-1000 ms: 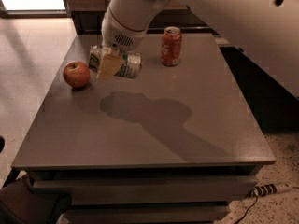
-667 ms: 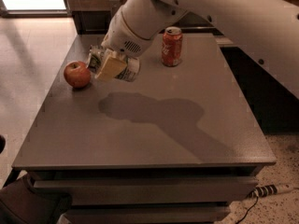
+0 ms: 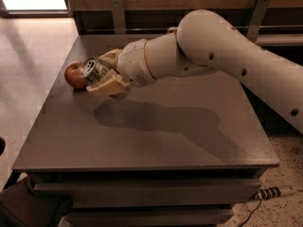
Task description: Place 7up can upright
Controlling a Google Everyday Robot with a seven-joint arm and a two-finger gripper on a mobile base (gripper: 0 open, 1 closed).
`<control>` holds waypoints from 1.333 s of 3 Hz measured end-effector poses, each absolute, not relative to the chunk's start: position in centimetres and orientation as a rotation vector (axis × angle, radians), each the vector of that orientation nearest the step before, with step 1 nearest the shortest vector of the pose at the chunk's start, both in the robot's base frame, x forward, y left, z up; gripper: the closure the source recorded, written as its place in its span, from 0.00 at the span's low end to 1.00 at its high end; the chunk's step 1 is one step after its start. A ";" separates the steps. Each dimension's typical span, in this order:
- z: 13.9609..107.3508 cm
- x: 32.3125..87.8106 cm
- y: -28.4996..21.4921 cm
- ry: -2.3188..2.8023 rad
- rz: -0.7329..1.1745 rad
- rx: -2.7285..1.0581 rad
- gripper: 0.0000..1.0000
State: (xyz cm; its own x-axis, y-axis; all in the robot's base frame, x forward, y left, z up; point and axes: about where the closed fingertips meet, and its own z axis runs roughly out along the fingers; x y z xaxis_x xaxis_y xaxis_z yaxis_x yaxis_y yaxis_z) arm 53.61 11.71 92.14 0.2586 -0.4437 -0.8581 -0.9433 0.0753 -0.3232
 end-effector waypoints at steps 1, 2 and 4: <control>92.8 54.2 11.5 1.274 0.677 -1.332 1.00; 92.7 55.3 10.6 1.253 0.724 -1.150 1.00; 90.4 56.6 9.0 1.342 0.771 -1.014 1.00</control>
Offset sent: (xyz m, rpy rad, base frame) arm 0.0273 -0.0265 0.0060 0.4763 -0.0003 -0.2071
